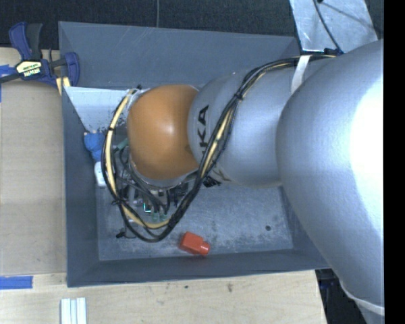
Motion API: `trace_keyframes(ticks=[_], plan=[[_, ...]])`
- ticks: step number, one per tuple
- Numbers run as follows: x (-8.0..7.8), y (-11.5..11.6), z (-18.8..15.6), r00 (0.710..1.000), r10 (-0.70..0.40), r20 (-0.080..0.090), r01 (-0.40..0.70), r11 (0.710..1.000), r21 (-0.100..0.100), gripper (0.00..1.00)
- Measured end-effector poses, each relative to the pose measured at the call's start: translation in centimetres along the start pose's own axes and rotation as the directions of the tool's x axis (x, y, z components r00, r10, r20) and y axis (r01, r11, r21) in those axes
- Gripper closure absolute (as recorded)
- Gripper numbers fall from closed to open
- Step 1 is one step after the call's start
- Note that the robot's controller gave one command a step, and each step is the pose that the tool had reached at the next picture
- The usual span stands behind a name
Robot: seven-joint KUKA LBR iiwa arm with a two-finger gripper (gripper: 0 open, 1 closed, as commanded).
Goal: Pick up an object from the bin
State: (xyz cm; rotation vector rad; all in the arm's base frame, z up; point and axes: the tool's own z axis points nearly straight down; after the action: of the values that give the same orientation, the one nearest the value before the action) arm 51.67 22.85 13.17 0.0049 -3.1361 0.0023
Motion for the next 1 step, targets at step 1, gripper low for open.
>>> trace_keyframes(ticks=[1], plan=[[-6.64, -5.89, 4.52, 0.999, 0.033, 0.031, -0.032, 0.999, -0.011, 0.00]])
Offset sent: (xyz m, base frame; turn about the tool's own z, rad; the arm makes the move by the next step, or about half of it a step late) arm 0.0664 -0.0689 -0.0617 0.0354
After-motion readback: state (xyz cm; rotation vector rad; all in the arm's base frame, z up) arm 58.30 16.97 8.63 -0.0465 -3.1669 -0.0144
